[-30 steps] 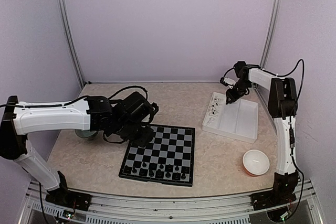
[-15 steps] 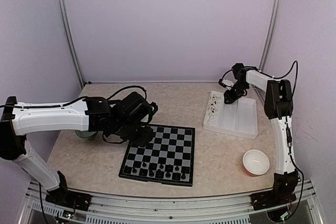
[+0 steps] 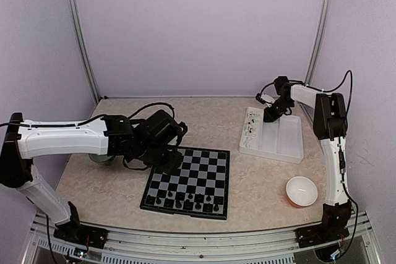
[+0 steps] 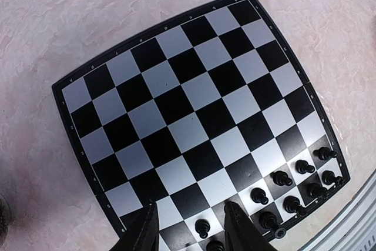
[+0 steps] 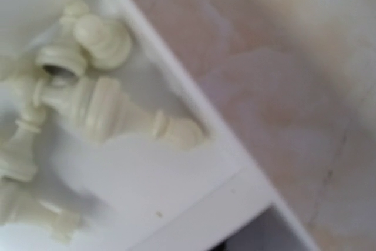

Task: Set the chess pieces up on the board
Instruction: Pick up the pawn from the storage box, then pass from the right arm to the left

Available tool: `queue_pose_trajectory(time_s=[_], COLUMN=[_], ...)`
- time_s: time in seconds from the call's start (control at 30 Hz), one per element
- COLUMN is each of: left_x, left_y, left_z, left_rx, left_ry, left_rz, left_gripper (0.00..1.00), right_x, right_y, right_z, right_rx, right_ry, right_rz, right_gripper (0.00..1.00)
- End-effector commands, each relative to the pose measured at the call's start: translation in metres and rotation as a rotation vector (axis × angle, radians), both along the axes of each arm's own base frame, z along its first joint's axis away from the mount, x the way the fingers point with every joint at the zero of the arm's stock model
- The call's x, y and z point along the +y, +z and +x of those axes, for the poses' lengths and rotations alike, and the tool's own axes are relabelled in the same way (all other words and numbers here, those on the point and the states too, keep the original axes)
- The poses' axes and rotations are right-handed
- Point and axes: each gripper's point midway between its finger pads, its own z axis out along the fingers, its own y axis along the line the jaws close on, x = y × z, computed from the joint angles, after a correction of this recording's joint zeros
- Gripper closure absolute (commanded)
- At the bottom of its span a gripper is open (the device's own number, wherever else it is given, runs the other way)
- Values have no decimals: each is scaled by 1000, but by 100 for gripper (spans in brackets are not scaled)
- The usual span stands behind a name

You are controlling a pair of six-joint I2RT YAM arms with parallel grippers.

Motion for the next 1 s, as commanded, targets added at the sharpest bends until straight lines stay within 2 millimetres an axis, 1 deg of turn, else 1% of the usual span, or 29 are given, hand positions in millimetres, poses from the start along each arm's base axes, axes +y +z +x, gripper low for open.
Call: queue_pose_trajectory(time_s=[0.0, 0.17, 0.2, 0.3, 0.4, 0.57, 0.7, 0.77, 0.87, 0.97], left_x=[-11, -9, -9, -9, -10, -16, -24, -30, -43, -59], left_y=[8, 6, 7, 8, 8, 8, 10, 14, 21, 30], left_z=[3, 1, 2, 2, 3, 4, 6, 8, 11, 17], left_rx=[-14, -13, -15, -21, -26, -32, -38, -45, -56, -73], left_ry=[-14, -16, -14, -16, -17, -27, -35, -41, -50, -60], left_rz=[-31, -23, -24, -29, -37, -53, -79, -106, -159, -222], left_gripper=[61, 61, 61, 60, 61, 61, 61, 61, 61, 61], right_x=[9, 4, 4, 4, 3, 4, 11, 16, 23, 34], right_y=[7, 16, 14, 21, 30, 48, 65, 72, 78, 88], right_z=[-16, -32, -40, -58, -74, -94, -107, -116, -132, -151], right_rx=[17, 32, 46, 56, 62, 53, 44, 42, 45, 53], right_ry=[19, 7, 7, 12, 18, 26, 44, 68, 117, 175], right_rz=[22, 14, 15, 25, 38, 58, 109, 137, 178, 239], right_gripper=[85, 87, 87, 88, 88, 88, 88, 89, 89, 89])
